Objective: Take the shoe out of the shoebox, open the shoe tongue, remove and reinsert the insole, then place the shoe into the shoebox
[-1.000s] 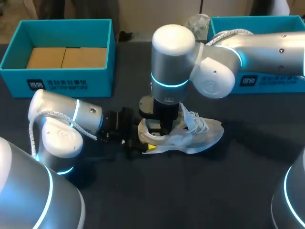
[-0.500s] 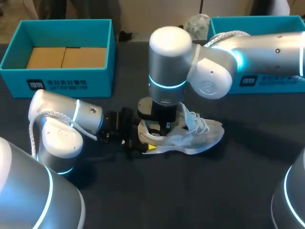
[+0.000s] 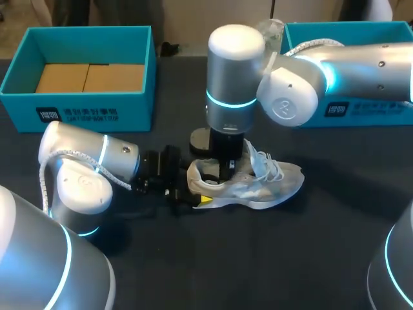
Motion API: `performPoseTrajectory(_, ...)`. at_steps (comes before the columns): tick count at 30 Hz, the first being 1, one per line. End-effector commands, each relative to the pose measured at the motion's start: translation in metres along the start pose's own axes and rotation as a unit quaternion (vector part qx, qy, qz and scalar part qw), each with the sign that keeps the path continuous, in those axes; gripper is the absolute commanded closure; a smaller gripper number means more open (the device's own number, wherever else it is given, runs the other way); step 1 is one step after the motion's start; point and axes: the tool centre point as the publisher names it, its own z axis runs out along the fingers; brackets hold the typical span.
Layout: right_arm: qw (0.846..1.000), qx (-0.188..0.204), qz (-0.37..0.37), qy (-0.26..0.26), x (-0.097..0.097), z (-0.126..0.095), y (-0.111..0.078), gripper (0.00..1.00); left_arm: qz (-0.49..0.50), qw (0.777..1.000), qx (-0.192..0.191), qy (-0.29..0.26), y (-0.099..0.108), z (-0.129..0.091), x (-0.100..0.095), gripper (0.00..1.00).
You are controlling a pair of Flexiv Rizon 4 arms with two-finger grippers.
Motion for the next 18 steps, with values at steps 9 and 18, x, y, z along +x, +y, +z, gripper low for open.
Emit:
performPoseTrajectory(9, 0.999, -0.012, 0.023, -0.030, -0.005, -0.032, -0.020, 1.00, 0.000, 1.000, -0.001, 0.000, 0.002, 0.002, 0.001, 1.00)
performPoseTrajectory(18, 0.998, -0.011, 0.039, -0.053, -0.012, -0.043, -0.029, 1.00, 0.000, 1.000, -0.001, 0.000, 0.002, 0.002, 0.001, 1.00)
